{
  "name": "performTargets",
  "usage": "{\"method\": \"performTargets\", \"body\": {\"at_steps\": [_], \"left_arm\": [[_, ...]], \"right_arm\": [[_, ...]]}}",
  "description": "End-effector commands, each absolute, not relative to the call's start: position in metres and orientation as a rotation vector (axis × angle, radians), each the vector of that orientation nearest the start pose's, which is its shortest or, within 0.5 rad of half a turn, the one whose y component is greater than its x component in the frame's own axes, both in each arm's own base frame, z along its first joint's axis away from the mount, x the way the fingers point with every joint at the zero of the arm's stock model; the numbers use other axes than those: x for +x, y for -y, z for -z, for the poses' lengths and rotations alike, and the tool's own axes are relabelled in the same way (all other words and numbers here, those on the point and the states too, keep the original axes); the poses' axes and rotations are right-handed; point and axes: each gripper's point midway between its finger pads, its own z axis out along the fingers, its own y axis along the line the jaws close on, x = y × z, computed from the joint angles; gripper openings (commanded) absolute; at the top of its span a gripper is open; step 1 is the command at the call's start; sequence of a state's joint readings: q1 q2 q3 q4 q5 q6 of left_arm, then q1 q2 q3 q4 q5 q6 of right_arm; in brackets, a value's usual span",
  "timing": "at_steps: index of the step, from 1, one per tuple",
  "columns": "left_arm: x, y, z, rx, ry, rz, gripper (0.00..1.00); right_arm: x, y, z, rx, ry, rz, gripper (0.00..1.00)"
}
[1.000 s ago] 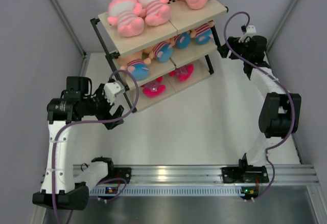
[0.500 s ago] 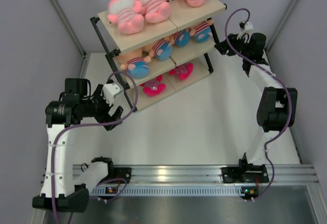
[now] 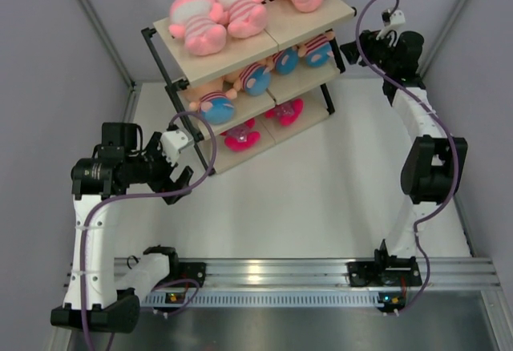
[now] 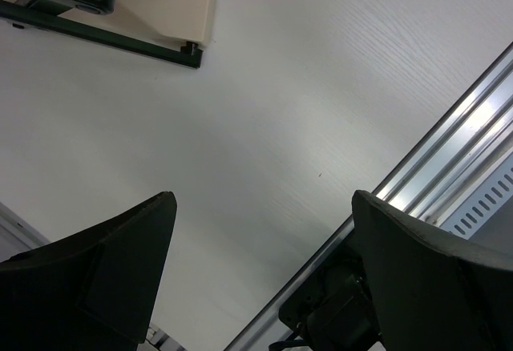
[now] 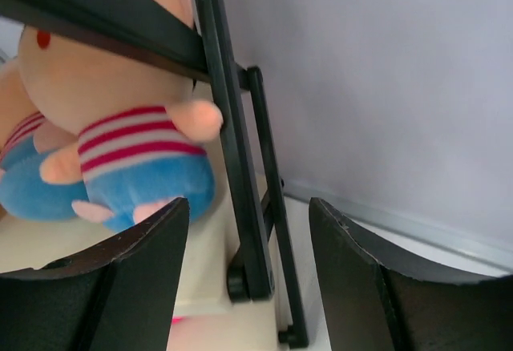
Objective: Place and organize the stuffed toys onto the shelf
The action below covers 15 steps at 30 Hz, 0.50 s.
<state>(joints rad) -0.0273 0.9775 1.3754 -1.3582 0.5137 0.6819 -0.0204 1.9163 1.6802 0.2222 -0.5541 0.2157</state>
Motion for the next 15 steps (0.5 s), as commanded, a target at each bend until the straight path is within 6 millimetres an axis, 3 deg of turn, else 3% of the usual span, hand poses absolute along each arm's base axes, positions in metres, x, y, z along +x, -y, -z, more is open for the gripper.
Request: {"method": "performTargets", "body": {"at_steps": [1,6,15], "left_arm": [[0.183,0.068,-0.275,1.005,-2.152,0.338,0.97],[0.183,0.067,-0.277,1.005,-2.146,0.325,0.97],[0.182,0.066,-0.275,1.013,-2.145,0.323,0.97]], "right_arm": [[0.590,-0.119,-0.315,-0.321,-1.612,-0.593,0.61],[0.591,-0.134,-0.302,-0.336,-1.635,-0.586,0.57],[0.583,-0.126,-0.299,-0.335,-1.639,-0.571,0.57]]}}
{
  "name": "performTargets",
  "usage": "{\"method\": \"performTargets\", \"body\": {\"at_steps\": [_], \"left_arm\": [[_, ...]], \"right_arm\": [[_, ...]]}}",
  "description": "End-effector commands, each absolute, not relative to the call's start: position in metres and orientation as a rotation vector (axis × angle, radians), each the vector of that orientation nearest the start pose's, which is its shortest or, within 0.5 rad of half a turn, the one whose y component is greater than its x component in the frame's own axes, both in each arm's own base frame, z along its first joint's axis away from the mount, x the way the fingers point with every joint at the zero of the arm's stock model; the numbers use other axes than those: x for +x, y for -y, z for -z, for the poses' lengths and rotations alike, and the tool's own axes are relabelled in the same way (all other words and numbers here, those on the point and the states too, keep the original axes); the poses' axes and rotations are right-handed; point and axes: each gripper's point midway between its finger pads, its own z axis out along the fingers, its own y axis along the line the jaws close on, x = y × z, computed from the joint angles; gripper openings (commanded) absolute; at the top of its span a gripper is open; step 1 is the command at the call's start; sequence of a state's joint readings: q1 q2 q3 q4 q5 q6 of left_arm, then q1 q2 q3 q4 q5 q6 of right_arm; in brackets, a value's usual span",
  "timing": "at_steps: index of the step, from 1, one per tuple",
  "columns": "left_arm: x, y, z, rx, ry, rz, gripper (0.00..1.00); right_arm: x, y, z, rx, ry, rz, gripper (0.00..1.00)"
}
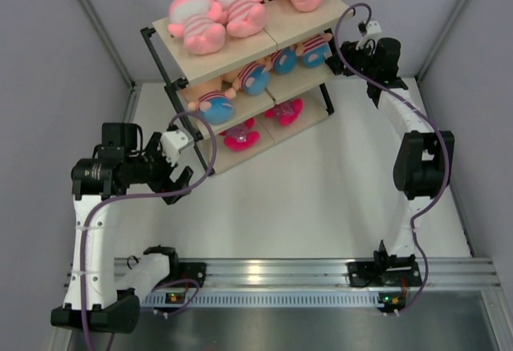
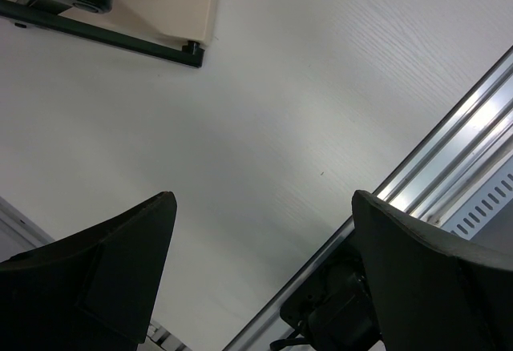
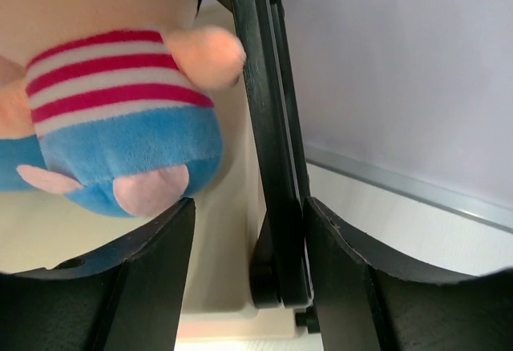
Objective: Place and organize the stuffed toys onto the shelf
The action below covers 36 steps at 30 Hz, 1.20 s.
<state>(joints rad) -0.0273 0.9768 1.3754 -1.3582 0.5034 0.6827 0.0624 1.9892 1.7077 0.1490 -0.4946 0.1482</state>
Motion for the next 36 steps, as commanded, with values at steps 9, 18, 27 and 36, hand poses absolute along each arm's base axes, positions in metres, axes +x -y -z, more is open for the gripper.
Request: {"method": "performTargets", "body": {"at_steps": [9,18,27,36], "left_arm": [[0.181,0.067,-0.273,1.019,-2.145,0.325,0.97],[0.180,0.064,-0.274,1.010,-2.149,0.306,0.97],[0.181,0.065,-0.279,1.016,-2.133,0.299,0.97],[0.175,0.065,-0.284,1.037,-2.111,0.297,0.97]], "right_arm": [[0.594,-0.117,-0.301,-0.295,-1.642,-0.563,0.52],[0.593,-0.137,-0.289,-0.351,-1.623,-0.616,0.23],[0.547,-0.151,-0.305,-0.495,-1.513,-0.649,0.09],[0.522,-0.153,-0.310,-0.536,-1.527,-0.630,0.06]]}}
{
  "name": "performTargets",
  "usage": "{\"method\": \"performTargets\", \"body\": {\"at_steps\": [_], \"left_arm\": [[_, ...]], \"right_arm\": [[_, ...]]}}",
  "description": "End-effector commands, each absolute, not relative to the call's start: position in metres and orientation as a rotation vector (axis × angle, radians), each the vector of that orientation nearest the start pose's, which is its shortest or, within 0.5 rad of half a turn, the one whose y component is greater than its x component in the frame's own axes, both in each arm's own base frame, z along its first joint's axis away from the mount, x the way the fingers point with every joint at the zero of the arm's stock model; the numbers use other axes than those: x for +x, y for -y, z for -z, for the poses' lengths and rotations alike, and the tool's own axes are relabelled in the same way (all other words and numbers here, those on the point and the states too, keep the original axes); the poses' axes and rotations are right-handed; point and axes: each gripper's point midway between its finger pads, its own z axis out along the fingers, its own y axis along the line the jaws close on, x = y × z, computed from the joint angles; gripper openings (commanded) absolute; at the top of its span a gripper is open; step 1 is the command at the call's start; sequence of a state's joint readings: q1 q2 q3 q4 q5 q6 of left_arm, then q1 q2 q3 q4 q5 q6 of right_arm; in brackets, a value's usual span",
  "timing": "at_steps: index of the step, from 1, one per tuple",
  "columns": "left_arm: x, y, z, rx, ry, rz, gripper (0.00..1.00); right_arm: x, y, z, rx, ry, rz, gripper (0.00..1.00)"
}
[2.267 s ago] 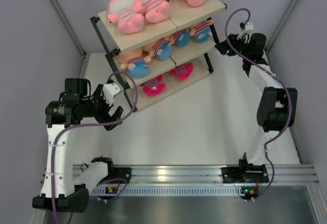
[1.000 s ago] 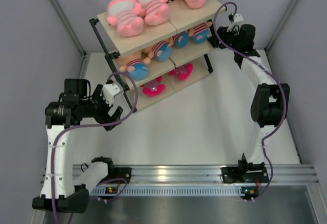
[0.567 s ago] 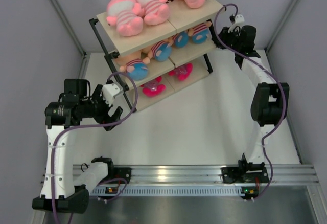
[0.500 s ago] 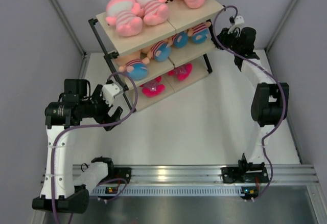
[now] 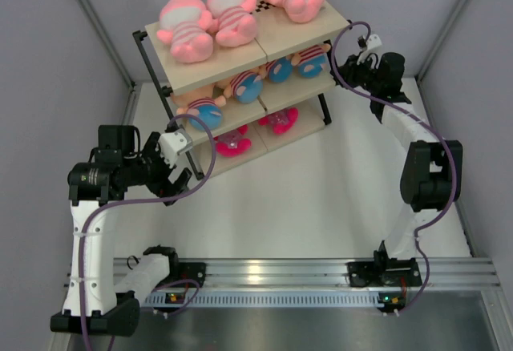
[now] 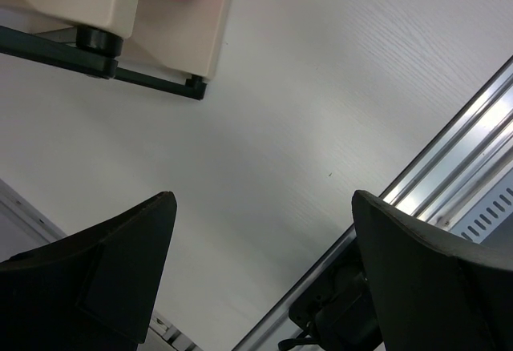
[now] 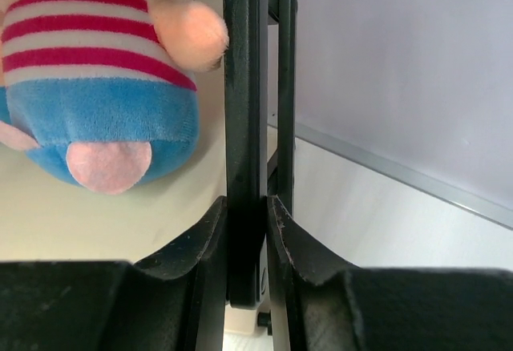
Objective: Place and organize the stuffed toys onto the shelf
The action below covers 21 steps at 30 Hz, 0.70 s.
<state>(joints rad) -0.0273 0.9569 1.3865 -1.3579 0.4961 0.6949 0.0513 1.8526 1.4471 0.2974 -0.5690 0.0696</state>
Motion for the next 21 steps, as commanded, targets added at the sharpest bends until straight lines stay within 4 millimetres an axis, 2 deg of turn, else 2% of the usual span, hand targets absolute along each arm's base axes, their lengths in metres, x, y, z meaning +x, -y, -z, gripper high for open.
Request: {"method": "performTargets", "body": {"at_steps": [1,10,18,20,21], "left_arm": [[0.174,0.066,-0.284,1.039,-2.109,0.300,0.97],[0.172,0.067,-0.284,1.045,-2.103,0.304,0.97],[0.165,0.070,-0.266,1.063,-2.129,0.351,0.97],[0.164,0.068,-0.258,1.065,-2.151,0.351,0.97],[0.163,0.068,-0.257,1.064,-2.156,0.352,0.97]], "right_arm": [[0.518,-0.154,-0.312,-0.542,-1.528,-0.631,0.05],[0.493,-0.161,-0.313,-0.589,-1.511,-0.624,0.04],[0.485,-0.159,-0.305,-0.585,-1.533,-0.619,0.04],[0.484,-0.157,-0.306,-0.573,-1.536,-0.605,0.07],[0.483,-0.156,-0.307,-0.566,-1.536,-0.595,0.12]]}}
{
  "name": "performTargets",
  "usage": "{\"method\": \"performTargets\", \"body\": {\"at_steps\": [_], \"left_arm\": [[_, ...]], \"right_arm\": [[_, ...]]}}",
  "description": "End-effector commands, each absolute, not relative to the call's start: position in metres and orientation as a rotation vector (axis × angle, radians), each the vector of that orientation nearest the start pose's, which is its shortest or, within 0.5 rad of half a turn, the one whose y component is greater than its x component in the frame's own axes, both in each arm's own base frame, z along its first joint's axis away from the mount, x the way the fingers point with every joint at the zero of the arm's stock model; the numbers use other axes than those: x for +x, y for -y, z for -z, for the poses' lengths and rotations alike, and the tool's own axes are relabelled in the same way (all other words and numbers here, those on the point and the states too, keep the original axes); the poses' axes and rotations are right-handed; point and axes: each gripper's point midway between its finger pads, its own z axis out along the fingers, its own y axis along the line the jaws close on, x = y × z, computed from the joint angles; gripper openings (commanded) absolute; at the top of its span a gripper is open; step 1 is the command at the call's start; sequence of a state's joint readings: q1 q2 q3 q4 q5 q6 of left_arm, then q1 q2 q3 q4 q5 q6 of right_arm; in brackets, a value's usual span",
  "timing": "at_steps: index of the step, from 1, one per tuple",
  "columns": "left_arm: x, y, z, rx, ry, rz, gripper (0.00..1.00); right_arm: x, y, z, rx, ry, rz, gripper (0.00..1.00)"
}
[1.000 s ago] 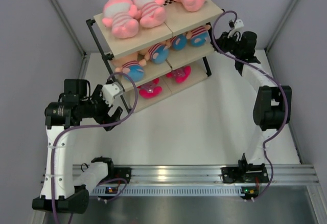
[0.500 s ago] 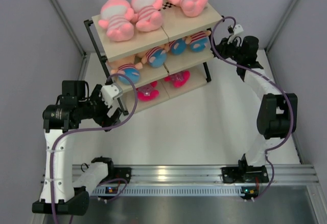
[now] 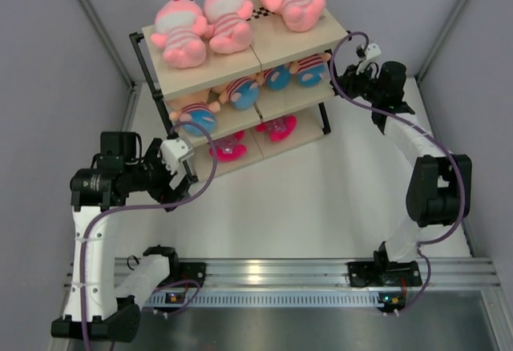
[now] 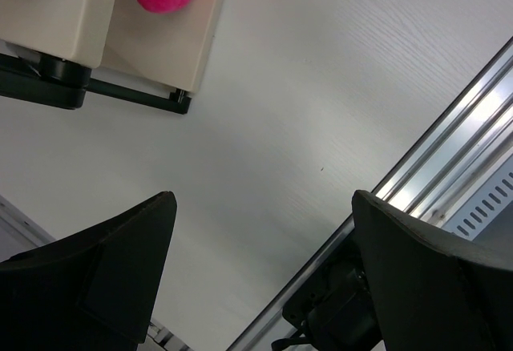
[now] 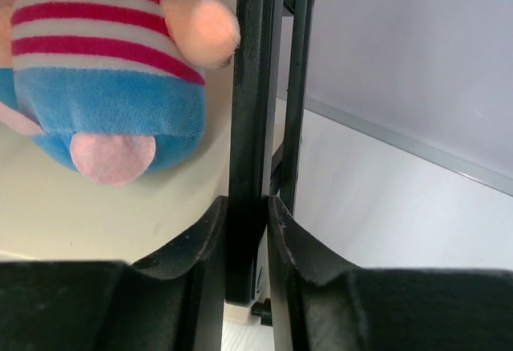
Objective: Place and organize the stuffed toys onto the shelf
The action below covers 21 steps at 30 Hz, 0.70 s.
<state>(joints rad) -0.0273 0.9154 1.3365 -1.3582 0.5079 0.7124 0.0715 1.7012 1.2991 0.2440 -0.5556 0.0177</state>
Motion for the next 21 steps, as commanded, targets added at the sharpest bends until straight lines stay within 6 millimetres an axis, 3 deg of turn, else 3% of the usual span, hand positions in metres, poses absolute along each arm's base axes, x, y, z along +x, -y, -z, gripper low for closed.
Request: {"method": "performTargets", "body": {"at_steps": [1,5,6,7,8,10,14,17,19,20,21], "left_arm": [[0.162,0.068,-0.254,1.066,-2.161,0.360,0.97],[0.157,0.071,-0.245,1.076,-2.168,0.394,0.97],[0.155,0.071,-0.244,1.078,-2.165,0.393,0.97],[0.153,0.070,-0.238,1.088,-2.176,0.394,0.97],[0.153,0.070,-0.235,1.089,-2.180,0.390,0.97],[0.151,0.069,-0.228,1.084,-2.191,0.389,0.97],[0.155,0.064,-0.216,1.039,-2.217,0.353,0.97],[0.166,0.056,-0.204,0.961,-2.237,0.285,0.96],[0.173,0.045,-0.191,0.887,-2.266,0.206,0.96],[0.176,0.042,-0.188,0.858,-2.271,0.179,0.96],[0.176,0.035,-0.177,0.826,-2.298,0.136,0.96]], "right_arm": [[0.485,-0.151,-0.307,-0.539,-1.548,-0.571,0.27],[0.480,-0.141,-0.316,-0.490,-1.547,-0.514,0.56],[0.476,-0.138,-0.310,-0.476,-1.562,-0.505,0.61],[0.470,-0.132,-0.322,-0.450,-1.538,-0.468,0.76],[0.466,-0.127,-0.317,-0.429,-1.554,-0.450,0.84],[0.458,-0.114,-0.329,-0.412,-1.534,-0.363,0.97],[0.438,-0.099,-0.335,-0.331,-1.585,-0.321,1.00],[0.413,-0.085,-0.334,-0.207,-1.641,-0.306,0.99],[0.391,-0.066,-0.327,-0.093,-1.657,-0.257,0.99],[0.381,-0.060,-0.302,-0.053,-1.719,-0.234,0.99],[0.366,-0.051,-0.307,-0.004,-1.697,-0.213,0.99]]}}
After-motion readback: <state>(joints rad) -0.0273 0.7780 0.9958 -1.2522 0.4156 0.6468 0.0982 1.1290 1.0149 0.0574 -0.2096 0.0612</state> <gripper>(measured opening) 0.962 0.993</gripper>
